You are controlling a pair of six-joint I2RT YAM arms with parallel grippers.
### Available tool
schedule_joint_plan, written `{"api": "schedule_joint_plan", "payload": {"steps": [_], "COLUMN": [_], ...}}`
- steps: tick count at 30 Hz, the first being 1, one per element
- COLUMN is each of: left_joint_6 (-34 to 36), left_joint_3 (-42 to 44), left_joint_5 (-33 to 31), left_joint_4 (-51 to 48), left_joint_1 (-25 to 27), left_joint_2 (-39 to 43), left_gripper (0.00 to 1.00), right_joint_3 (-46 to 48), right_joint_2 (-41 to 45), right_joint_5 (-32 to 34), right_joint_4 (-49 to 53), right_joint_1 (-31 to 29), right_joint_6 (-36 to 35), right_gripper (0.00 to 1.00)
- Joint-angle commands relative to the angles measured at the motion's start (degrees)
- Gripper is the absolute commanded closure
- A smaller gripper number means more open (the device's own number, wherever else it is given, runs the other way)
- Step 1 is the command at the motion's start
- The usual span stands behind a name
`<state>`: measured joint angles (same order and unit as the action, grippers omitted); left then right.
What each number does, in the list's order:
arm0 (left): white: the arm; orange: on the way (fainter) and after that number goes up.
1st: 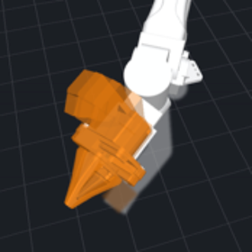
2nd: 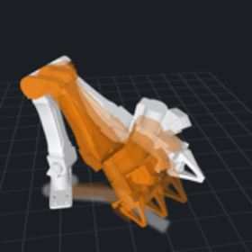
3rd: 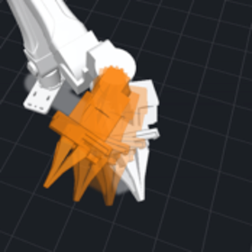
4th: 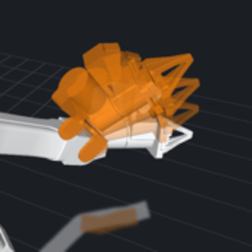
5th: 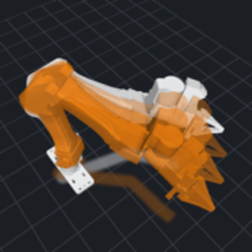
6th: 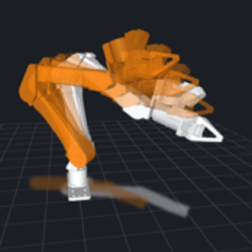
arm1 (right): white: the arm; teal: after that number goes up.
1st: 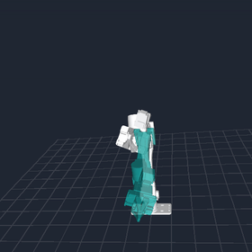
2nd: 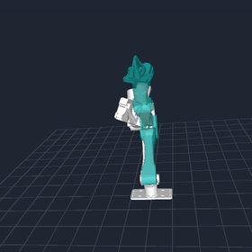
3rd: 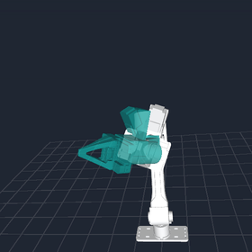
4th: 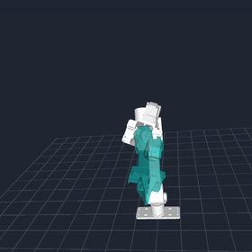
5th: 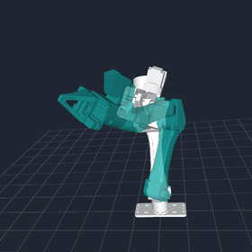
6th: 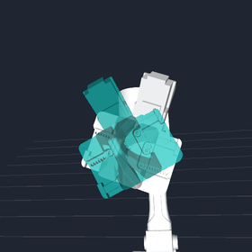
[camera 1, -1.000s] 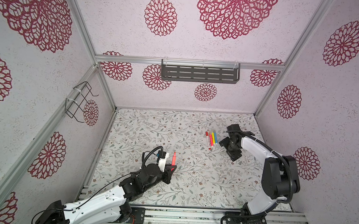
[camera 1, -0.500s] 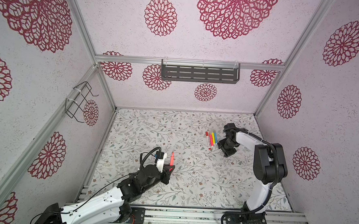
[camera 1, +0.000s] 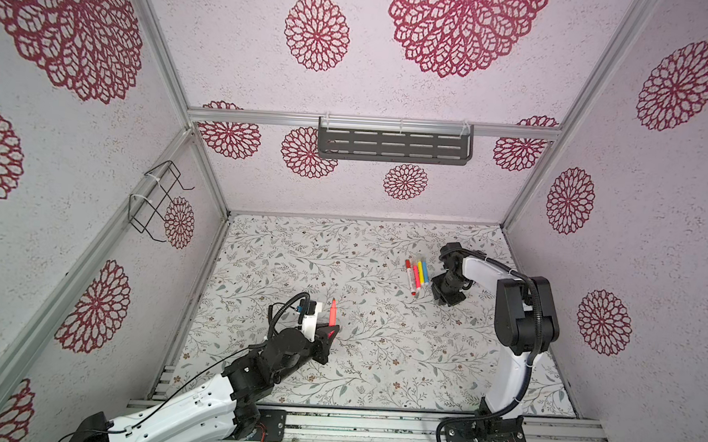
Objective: Insert the pens into the pen caps
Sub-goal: 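Move the right gripper to the clear cap and grasp it, then carry the clear cap with the right gripper above the left-held highlighter tip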
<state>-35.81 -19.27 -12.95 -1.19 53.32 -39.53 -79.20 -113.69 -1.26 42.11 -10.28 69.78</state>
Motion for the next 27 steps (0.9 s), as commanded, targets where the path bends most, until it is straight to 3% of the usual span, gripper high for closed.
{"api": "schedule_joint_plan", "payload": {"steps": [1, 8, 14, 17, 19, 21, 27], "left_joint_6": [0.4, 0.5, 0.2, -0.1, -0.4, -0.5, -0.9], "left_joint_3": [0.8, 1.2, 0.6, 0.8, 0.7, 0.2, -0.7], "left_joint_5": [-1.7, -2.2, -0.7, 0.6, 1.6, 2.9, 6.5], "left_joint_4": [-0.9, -1.2, -0.7, 1.9, 4.5, 6.7, 14.7], "left_joint_1": [0.2, 0.2, 0.2, 0.2, 0.2, 0.3, 0.5], "left_joint_2": [1.4, 2.8, 1.4, -0.8, -2.9, -5.7, -13.1], "left_gripper": [1.0, 1.0, 1.0, 1.0, 1.0, 1.0, 1.0], "right_joint_3": [0.7, 6.2, 9.8, 17.2, 25.3, 31.9, 41.5], "right_joint_2": [-0.5, 2.9, 12.8, 21.8, 29.2, 36.6, 50.0], "right_joint_5": [2.1, 0.7, -2.8, -13.8, -22.7, -25.2, -30.6], "right_joint_4": [1.4, -2.5, -9.0, -23.1, -39.4, -50.9, -66.9], "right_joint_1": [0.1, -1.0, -5.6, -7.5, -9.5, -11.6, -13.5], "right_joint_6": [-1.8, -6.0, -16.8, -23.5, -24.6, -24.3, -24.5], "right_gripper": [0.85, 0.89, 1.0, 1.0, 1.0, 1.0, 1.0]}}
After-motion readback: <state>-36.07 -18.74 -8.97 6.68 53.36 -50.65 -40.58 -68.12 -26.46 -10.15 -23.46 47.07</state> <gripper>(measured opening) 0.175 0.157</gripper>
